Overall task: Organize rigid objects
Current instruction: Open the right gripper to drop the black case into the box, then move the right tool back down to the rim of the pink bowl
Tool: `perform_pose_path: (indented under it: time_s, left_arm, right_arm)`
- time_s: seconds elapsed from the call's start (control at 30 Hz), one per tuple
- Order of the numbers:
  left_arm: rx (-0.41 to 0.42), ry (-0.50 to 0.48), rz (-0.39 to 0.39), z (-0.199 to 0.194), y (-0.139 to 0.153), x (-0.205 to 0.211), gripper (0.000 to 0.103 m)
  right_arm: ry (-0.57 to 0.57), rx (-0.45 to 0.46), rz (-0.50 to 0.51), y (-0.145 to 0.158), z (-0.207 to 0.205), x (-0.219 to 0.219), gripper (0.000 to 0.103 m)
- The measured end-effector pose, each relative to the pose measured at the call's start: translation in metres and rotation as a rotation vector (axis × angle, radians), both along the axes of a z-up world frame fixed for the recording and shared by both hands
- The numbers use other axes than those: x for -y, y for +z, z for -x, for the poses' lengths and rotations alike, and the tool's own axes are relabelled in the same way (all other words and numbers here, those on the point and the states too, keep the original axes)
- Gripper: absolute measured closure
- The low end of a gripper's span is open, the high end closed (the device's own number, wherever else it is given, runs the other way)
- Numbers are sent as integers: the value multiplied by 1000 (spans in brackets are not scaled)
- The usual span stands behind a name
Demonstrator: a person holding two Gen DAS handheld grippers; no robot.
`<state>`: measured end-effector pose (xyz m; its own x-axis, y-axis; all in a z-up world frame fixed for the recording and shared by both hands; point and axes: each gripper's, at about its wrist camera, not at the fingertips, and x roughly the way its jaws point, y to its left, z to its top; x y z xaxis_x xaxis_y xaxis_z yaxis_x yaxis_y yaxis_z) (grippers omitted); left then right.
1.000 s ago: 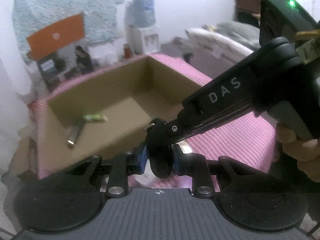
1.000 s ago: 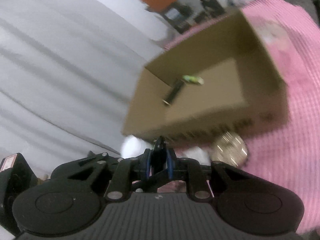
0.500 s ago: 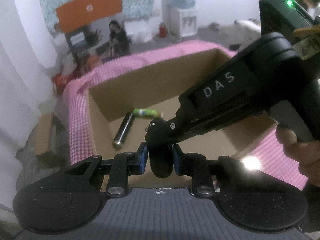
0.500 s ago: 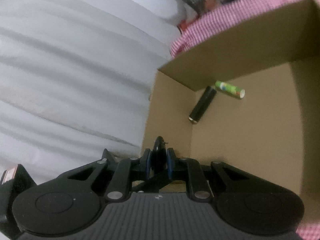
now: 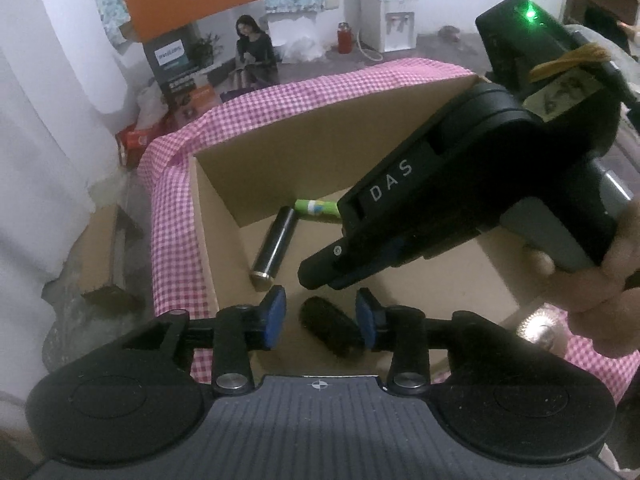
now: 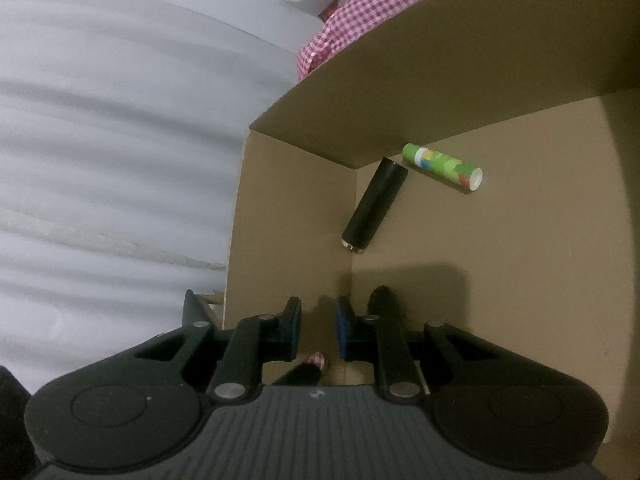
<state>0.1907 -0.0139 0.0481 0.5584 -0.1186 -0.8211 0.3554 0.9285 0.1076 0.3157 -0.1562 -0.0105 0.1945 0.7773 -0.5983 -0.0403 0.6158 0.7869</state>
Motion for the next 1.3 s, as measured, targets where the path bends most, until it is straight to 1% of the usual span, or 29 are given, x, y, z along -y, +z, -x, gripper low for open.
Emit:
perform_pose_path:
  time_s: [0.1,0.27,0.47,0.57,0.7,0.83,0.93,1.03,1.13,1.3]
  left_arm:
    - [9,3,11,0,4,0,58]
    - [31,5,30,6,13,-1,56]
    - [66,1,56,22,28,-1,51]
    - [88,-6,72,36,35,-1,49]
    - [113,-22,101,57,42,-1,47]
    - [136,-47,133,80,41,1,43]
    - [121,-71,148,93,32,7,43]
    - [96,-104,160,103,20,18,43]
    - [82,-139,162,113,9,30,42]
    - [25,-191,170,119,-15,51,36]
  right_arm:
    - [-7,6,-4,4,1,3,83]
    - [-24,35,-27,17,9,13,83]
    - [-63,92,-70,38,32,37,83]
    - [-88,135,-100,51,52,53,83]
    - [-132,217,-145,69,93,81,82]
    - [-179,281,-155,74,139,105,82]
    - [-213,316,-133,71,174,119,82]
    - [-247,340,-84,64,208,130,82]
    - [-273,339,-34,54,236,139,82]
    - [-284,339,103,40,265,149,81]
